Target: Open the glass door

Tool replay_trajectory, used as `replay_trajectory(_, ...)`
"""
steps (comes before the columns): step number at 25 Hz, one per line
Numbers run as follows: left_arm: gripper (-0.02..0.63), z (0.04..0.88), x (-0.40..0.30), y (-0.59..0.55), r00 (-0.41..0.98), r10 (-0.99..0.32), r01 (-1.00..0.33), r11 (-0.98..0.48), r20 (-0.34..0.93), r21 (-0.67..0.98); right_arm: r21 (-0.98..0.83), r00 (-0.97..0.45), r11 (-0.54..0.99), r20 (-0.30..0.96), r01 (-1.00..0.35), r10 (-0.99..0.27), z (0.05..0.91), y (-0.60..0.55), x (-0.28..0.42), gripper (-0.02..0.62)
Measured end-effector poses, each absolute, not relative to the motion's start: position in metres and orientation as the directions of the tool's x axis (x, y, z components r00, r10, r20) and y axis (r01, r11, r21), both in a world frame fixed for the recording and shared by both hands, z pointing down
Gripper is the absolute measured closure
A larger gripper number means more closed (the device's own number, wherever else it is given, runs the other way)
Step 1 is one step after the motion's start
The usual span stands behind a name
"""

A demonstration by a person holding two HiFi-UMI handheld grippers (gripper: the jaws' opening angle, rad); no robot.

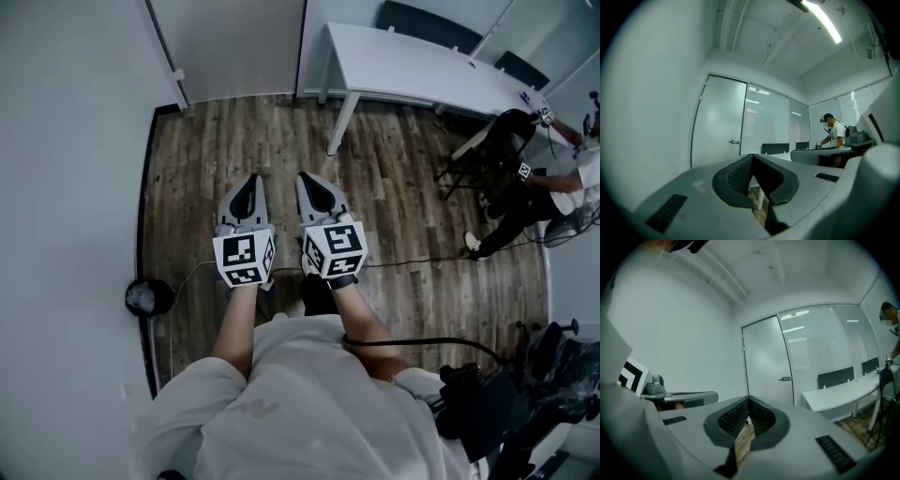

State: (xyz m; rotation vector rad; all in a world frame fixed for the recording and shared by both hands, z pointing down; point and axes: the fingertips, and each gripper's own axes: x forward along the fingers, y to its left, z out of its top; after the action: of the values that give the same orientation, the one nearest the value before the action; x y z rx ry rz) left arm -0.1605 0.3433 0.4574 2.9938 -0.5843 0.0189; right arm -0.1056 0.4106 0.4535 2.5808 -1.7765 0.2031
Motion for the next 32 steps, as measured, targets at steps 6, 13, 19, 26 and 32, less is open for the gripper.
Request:
replay_trajectory(6, 0.604, 0.434, -0.049, 0.296, 0.922, -0.387, -0.386, -0.921, -0.008, 0.055, -0.061, 0.334, -0.337, 0.061, -0.939, -0.941, 0.431, 0.361, 0.004, 0.595)
replay_trajectory(13, 0.604, 0.416, 0.07, 0.255, 0.919, -0.394, -0.393, -0.918, -0.017, 0.048, -0.063, 0.331, -0.333, 0.039, -0.941, -0.943, 0.414, 0.321, 0.126, 0.595)
replay_trajectory(19, 0.604, 0.43, 0.117, 0.232, 0.909, -0.417, -0.417, -0.906, 0.025, 0.07, -0.089, 0.31, -0.316, 0.073, -0.944, -0.948, 0.426, 0.293, 0.185, 0.595)
replay_trajectory(26, 0.604, 0.436, 0.158, 0.186, 0.912, -0.409, -0.411, -0.908, 0.044, 0.076, -0.116, 0.3, -0.31, 0.094, -0.944, -0.949, 0.439, 0.249, 0.221, 0.595)
replay_trajectory(32, 0.604, 0.458, 0.233, 0.133, 0.938, -0.342, -0.347, -0.931, 0.061, 0.112, -0.109, 0.344, -0.359, 0.132, -0.927, -0.93, 0.459, 0.2, 0.283, 0.595)
